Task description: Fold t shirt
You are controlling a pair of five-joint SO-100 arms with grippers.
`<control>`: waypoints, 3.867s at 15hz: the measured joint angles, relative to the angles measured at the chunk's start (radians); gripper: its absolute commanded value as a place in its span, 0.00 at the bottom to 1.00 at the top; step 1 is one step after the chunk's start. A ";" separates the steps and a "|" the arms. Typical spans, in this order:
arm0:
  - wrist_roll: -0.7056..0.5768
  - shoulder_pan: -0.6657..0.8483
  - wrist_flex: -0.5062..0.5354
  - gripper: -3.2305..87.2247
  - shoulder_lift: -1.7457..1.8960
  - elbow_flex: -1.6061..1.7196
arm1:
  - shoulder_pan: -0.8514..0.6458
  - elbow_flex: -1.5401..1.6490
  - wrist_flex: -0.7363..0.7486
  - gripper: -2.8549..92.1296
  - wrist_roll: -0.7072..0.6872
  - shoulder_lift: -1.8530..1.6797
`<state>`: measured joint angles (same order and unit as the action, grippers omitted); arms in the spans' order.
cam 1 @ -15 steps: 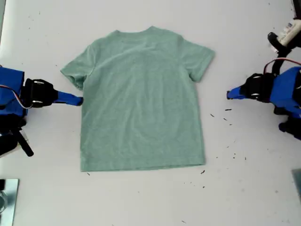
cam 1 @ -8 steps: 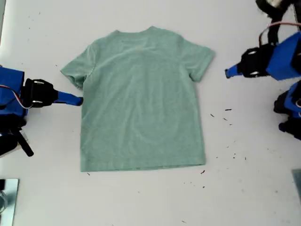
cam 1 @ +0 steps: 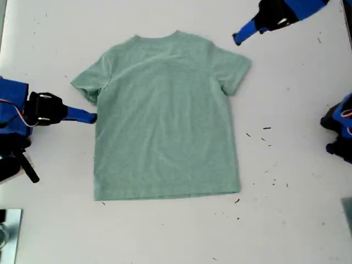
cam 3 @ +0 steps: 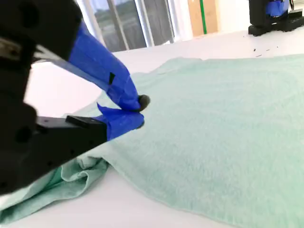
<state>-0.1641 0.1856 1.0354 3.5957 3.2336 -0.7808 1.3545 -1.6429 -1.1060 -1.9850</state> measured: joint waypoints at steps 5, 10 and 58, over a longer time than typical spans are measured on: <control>0.000 0.000 0.000 0.03 0.000 0.000 | -0.124 0.370 0.273 0.47 -0.106 0.021; 0.000 -0.014 0.000 0.03 0.000 0.000 | -0.167 0.534 0.578 0.42 -0.124 0.235; -0.344 0.591 0.402 0.41 -1.331 -1.183 | 0.337 1.698 0.314 0.06 0.561 -1.502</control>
<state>-0.5077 0.7762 1.4373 2.2642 2.0509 -0.4433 3.0526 -1.3284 -0.5446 -3.4867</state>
